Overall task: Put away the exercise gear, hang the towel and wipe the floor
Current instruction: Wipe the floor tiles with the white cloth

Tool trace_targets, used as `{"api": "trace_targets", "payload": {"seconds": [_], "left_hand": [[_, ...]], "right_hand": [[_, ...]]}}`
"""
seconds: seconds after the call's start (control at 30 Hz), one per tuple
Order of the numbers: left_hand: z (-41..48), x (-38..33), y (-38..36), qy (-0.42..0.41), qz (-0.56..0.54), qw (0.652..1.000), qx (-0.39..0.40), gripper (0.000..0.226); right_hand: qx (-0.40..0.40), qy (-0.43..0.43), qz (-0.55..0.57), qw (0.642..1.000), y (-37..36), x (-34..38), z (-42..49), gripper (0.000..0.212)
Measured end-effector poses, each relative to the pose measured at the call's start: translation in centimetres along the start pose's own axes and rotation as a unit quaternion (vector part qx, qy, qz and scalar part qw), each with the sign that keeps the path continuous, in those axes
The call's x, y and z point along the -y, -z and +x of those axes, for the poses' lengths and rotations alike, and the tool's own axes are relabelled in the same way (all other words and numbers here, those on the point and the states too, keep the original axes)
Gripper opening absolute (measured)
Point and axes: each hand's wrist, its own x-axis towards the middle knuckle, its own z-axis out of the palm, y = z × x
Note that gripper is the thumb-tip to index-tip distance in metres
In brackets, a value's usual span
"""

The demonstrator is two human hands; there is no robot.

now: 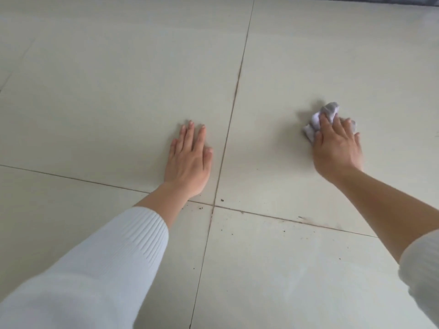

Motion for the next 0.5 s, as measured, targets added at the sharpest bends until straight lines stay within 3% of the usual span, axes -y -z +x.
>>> {"api": "trace_targets", "payload": {"seconds": [0.17, 0.3, 0.43, 0.5], "left_hand": [[3.3, -0.7, -0.6, -0.001, -0.009, 0.999, -0.045, 0.057], [6.3, -1.1, 0.0, -0.002, -0.020, 0.998, -0.054, 0.056], [8.1, -1.2, 0.1, 0.014, -0.015, 0.998, -0.058, 0.057], [8.0, -1.2, 0.1, 0.012, -0.014, 0.998, -0.063, 0.058]], "right_hand": [[-0.027, 0.022, 0.033, 0.999, -1.6, 1.3, 0.0, 0.047], [0.002, 0.100, 0.015, 0.995, -0.8, -0.6, 4.0, 0.050], [0.015, 0.077, 0.015, 0.997, -0.6, 0.9, 8.4, 0.049], [0.019, 0.120, 0.023, 0.992, -1.0, 3.1, 8.1, 0.053]]}}
